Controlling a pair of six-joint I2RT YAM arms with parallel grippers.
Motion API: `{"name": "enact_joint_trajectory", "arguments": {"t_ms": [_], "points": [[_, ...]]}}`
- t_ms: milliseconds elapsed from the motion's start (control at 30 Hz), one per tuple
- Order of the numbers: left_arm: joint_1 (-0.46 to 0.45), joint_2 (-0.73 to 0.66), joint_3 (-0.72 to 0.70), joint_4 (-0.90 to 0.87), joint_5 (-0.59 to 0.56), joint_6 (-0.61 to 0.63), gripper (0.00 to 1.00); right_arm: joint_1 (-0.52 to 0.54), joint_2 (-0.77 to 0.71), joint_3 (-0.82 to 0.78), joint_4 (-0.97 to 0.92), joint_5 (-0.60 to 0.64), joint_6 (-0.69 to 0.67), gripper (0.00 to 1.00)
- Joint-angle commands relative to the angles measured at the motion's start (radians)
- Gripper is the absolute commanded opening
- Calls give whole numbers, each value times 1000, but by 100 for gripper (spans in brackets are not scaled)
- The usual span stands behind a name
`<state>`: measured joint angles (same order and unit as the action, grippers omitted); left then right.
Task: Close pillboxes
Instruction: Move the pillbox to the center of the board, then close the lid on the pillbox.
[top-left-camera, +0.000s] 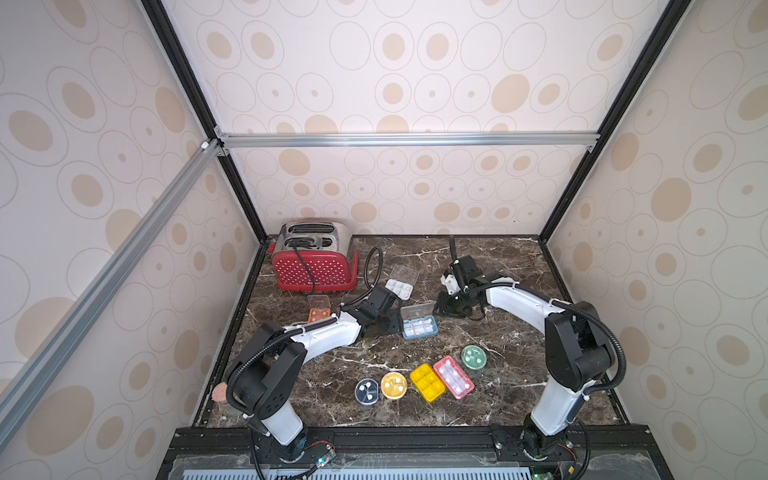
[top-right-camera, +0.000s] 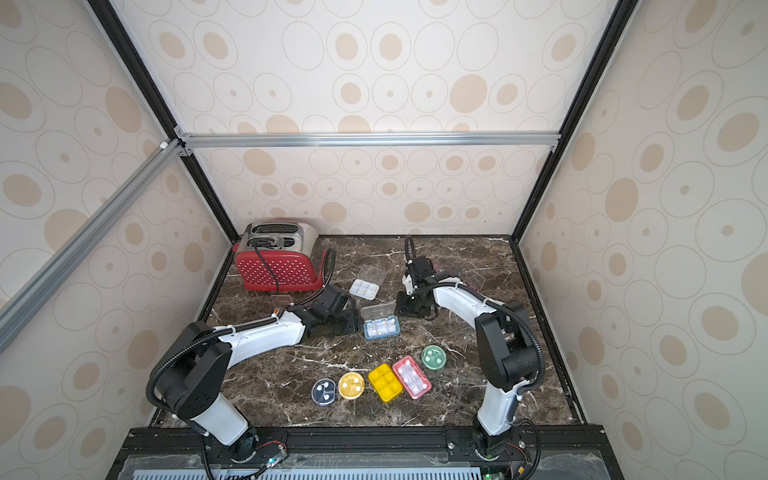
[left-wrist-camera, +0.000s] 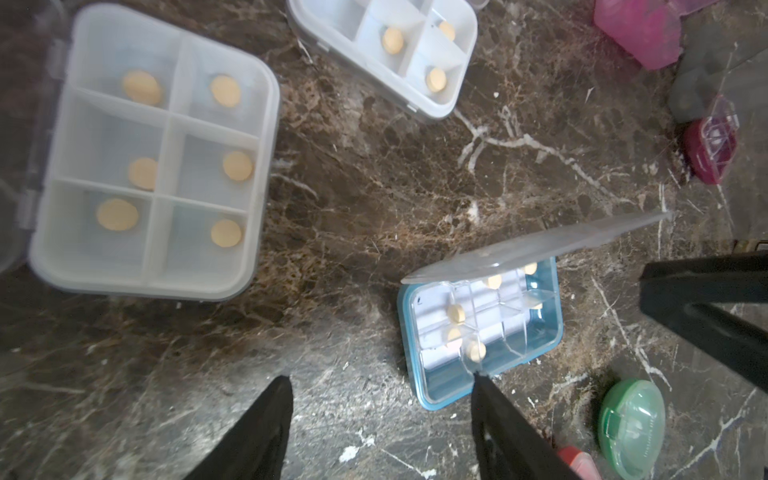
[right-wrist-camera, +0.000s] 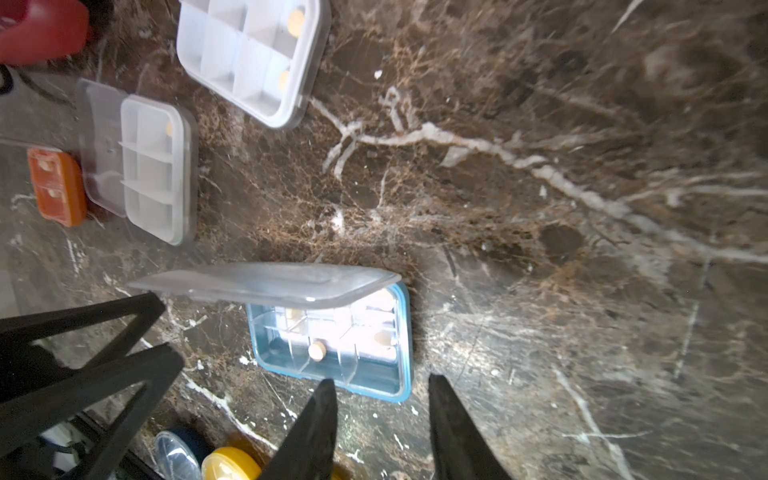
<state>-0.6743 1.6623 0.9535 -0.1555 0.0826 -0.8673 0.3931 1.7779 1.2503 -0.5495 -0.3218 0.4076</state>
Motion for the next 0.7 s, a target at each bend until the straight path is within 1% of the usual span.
{"name": "enact_joint_trajectory", "arguments": {"t_ms": [0,67,133,200,367,500,567,667], "points": [[-5,33,3,63,44,-39,61,-25,-10,22,6,-52,-3,40],[-5,53,3,82,66,-43,58,-45,13,65,-19,-80,-24,42],[-5,57,-4,94,70,-52,57,-66,37,95,-26,-117,-22,50],[-5,57,-17,108,66,-62,56,-81,58,118,-26,-151,-20,53],[-5,83,0,108,76,-62,52,-86,123,187,-27,-154,12,61],[-5,106,1,131,100,-74,47,-86,163,212,2,-154,50,63],[-5,103,-8,136,100,-79,46,-86,170,218,15,-156,65,63],[-4,106,-12,139,93,-84,45,-85,179,226,13,-157,68,60]]}}
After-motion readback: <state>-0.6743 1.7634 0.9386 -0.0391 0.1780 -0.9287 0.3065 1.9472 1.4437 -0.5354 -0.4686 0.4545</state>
